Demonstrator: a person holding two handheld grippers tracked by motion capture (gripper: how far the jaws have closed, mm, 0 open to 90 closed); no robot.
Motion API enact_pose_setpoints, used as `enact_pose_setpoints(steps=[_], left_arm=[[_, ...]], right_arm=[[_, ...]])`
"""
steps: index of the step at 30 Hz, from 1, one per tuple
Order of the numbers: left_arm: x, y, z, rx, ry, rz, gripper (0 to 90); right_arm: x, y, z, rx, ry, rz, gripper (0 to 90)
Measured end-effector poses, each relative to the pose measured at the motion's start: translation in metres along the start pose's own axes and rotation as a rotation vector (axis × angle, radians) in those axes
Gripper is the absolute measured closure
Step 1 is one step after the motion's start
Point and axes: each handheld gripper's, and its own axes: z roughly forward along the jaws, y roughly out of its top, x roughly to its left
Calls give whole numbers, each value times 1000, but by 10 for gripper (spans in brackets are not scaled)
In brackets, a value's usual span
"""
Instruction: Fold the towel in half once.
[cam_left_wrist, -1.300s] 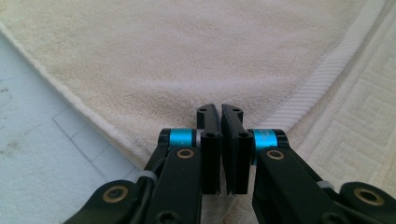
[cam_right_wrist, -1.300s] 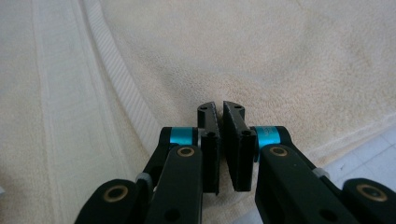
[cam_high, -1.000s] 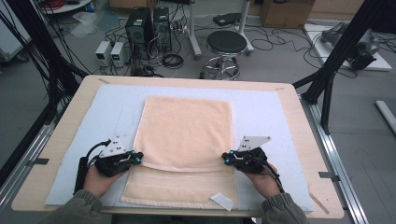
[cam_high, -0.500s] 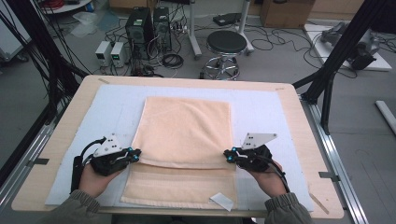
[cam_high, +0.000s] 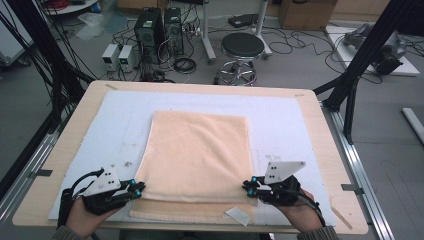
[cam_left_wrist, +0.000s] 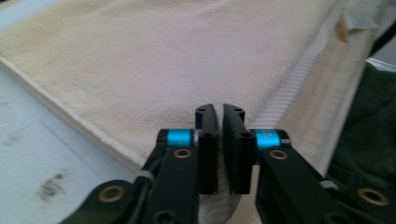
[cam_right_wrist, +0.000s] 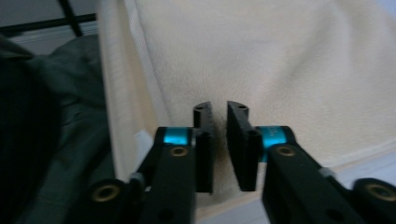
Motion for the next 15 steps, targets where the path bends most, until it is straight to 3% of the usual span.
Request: enact_pose_setpoints(steps=[1,5,10,15], left_arm=[[0,-2,0,5,-4,-5,706],[3,-8,6,13,-6,-29,668],[0,-18,21,67,-53,5,647],[2,-22,33,127,-82,21,646]], right_arm=[[1,-3,2,2,11,14,719],[0,-15,12,3,36,51,679],[3,-24,26,17,88,30,632],[-2,-32,42,66,107,43,600]])
